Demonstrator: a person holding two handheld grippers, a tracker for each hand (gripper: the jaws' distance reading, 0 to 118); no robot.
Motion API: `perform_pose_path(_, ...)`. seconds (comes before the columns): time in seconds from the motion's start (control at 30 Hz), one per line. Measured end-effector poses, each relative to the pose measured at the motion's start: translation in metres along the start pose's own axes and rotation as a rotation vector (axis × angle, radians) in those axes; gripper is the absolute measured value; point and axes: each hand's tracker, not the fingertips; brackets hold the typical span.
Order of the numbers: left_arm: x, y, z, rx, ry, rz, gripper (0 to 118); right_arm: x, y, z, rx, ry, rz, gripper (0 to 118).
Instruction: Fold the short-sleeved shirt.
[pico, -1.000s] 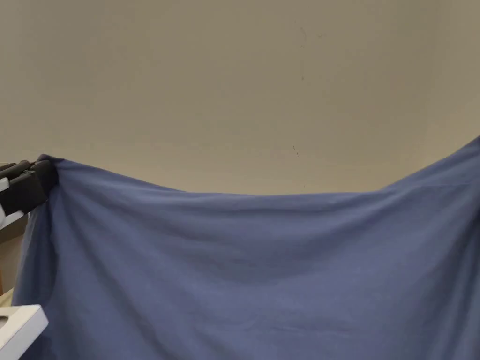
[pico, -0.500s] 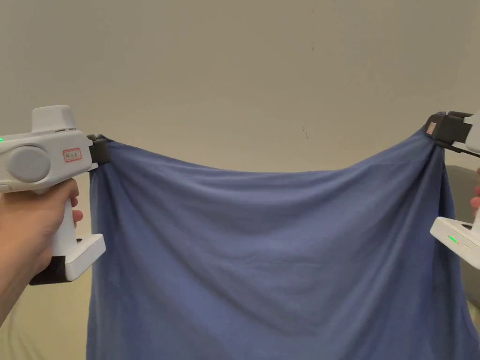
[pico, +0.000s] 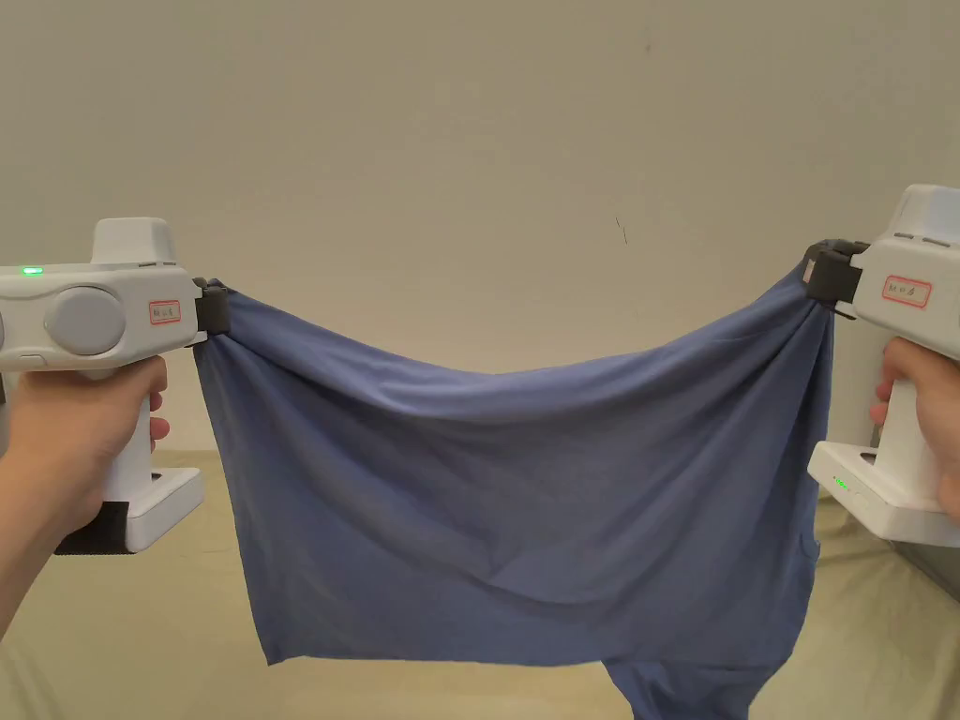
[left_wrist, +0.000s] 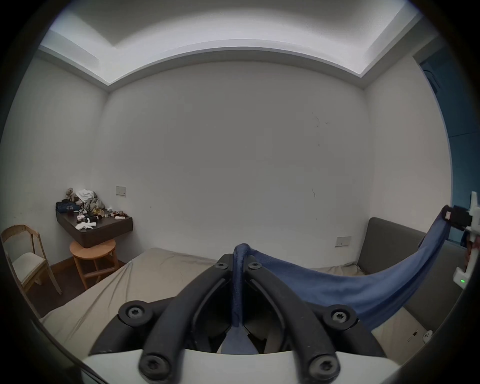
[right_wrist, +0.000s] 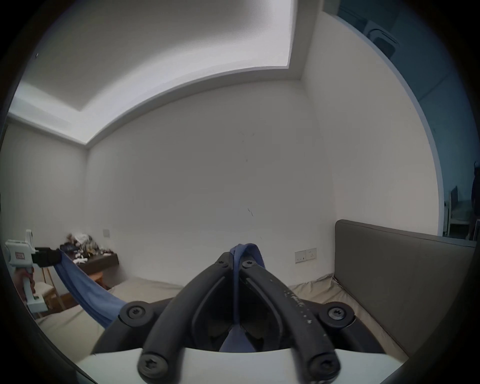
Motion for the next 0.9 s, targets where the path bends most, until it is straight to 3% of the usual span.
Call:
perform_pose_path(0.17,-0.007,-0.017,0.012,-0.009,-0.015,0.019,6,0.000,-0.023,0.010,-0.028,0.012,-0.008,5)
perform_pose_path(0.23,-0.009,-0.028,0.018,-0.024,-0.022,0.000,6,-0.001,-0.036,0.018,-0.052,0.010,0.026,5)
perform_pose_path(0.37,-0.020,-0.056,0.039,-0.053,-0.049,0.005,6,0.007,-0.066,0.042,-0.098,0.022,0.001,5)
perform_pose_path(0.63,-0.035,-0.154,0.117,-0.137,-0.127,-0.022,6,0.020,-0.169,0.151,-0.182,0.103,-0.111,5)
perform_pose_path(0.73,-0.040,-0.199,0.154,-0.174,-0.158,-0.002,6,0.026,-0.218,0.195,-0.249,0.106,-0.093,5)
perform_pose_path(0.87,-0.042,-0.253,0.201,-0.284,-0.151,-0.064,6,0.042,-0.278,0.250,-0.350,0.070,-0.154,5)
perform_pose_path(0.9,-0.044,-0.267,0.214,-0.296,-0.138,-0.073,6,0.052,-0.294,0.260,-0.376,0.052,-0.135,5)
